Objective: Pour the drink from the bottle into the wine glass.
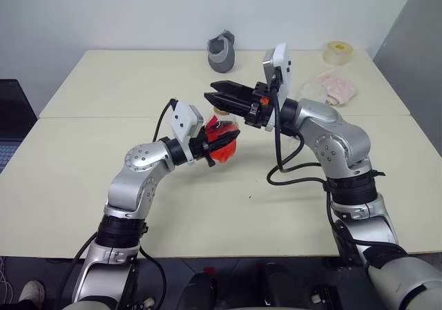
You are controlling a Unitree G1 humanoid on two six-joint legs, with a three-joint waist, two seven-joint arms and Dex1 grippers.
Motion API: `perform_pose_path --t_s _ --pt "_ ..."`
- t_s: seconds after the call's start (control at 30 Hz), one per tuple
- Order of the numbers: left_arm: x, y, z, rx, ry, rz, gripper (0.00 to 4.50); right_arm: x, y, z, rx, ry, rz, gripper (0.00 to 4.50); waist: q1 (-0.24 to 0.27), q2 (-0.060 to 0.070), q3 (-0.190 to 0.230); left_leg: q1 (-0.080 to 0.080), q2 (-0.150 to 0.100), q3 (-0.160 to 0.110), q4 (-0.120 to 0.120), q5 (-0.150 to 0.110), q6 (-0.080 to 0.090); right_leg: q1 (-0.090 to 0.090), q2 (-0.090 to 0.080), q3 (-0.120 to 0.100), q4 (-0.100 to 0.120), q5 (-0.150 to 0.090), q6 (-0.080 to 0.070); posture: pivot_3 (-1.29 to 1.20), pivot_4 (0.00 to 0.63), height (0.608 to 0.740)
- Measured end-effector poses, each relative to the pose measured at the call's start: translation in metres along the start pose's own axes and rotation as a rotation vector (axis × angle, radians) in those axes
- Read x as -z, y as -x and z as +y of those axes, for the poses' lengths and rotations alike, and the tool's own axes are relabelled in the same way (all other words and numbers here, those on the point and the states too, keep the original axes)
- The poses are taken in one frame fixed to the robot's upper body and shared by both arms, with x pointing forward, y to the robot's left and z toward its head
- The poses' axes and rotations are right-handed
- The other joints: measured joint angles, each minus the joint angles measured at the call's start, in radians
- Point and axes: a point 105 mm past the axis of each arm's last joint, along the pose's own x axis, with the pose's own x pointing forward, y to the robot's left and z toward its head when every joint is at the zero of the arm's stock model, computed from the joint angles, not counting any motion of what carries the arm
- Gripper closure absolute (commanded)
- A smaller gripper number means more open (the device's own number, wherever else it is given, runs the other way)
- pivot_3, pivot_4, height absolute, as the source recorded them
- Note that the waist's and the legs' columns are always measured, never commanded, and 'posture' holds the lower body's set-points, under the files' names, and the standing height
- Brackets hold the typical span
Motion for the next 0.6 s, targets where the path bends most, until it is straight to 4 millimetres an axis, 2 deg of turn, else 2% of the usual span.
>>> perform_pose_path --t_s 0.2,0.4,0.6 --pt "-0.006 0.004 -0.001 -0.006 -0.016 -0.012 3.16 -0.008 -0.003 0.001 -0.035 -0.016 0.010 3.30 0.000 0.000 0.000 0.000 0.000 0.000 0.000 0.000 0.000 0.000 0.000 0.000 0.000 0.000 0.000 0.00 0.150 0.740" --pt "-0.005 0.018 -0.017 0.024 -0.014 -0.008 3.16 -0.009 0.002 0.014 -0.128 -0.075 0.054 3.30 0.000 0.000 0.000 0.000 0.000 0.000 0.000 -0.002 0.003 0.000 0.000 0.000 0.000 0.000 0.000 0.00 0.150 0.740" --pt "-0.013 0.017 -0.023 0.054 -0.029 -0.037 3.16 -0.020 0.009 0.024 -0.217 -0.018 0.054 3.30 0.002 0.000 0.000 0.000 0.000 0.000 0.000 -0.002 0.004 0.001 0.000 0.000 0.000 0.000 0.000 0.00 0.150 0.740"
